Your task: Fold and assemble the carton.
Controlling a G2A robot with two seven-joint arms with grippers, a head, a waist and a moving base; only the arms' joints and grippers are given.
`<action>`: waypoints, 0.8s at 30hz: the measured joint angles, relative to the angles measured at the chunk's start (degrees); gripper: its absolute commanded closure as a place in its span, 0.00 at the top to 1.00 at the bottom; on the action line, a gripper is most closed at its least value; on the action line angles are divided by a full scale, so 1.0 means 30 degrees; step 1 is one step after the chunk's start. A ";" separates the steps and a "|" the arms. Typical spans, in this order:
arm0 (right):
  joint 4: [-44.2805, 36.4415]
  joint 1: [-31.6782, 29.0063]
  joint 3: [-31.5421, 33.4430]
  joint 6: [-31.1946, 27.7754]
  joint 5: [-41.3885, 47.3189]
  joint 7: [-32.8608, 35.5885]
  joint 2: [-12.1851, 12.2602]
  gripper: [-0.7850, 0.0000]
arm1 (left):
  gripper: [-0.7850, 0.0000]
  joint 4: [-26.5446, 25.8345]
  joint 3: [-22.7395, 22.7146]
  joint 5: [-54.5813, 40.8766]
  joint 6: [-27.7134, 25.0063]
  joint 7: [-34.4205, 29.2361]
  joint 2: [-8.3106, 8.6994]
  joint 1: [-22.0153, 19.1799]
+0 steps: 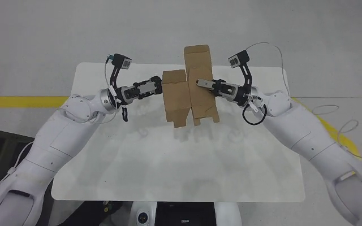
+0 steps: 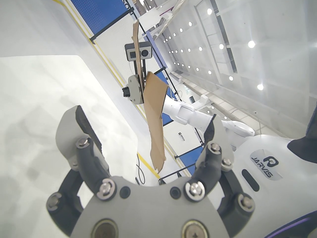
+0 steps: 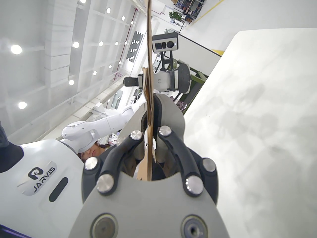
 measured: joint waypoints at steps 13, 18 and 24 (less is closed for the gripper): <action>0.1657 0.0016 0.0848 0.0739 -0.0883 -0.0046 -0.1351 0.00 | 1.00 -0.0759 0.0585 0.1930 0.1057 0.1539 -0.0907 0.0565; 0.2129 -0.0135 0.1347 0.0664 -0.1373 -0.0146 -0.1671 0.00 | 0.43 -0.0987 0.0380 0.2324 0.1344 0.1311 -0.1034 0.0922; 0.2400 -0.0362 0.1899 0.0589 -0.2159 -0.0543 -0.1998 0.00 | 0.00 -0.0984 0.0261 0.2684 0.1682 0.1103 -0.1245 0.1184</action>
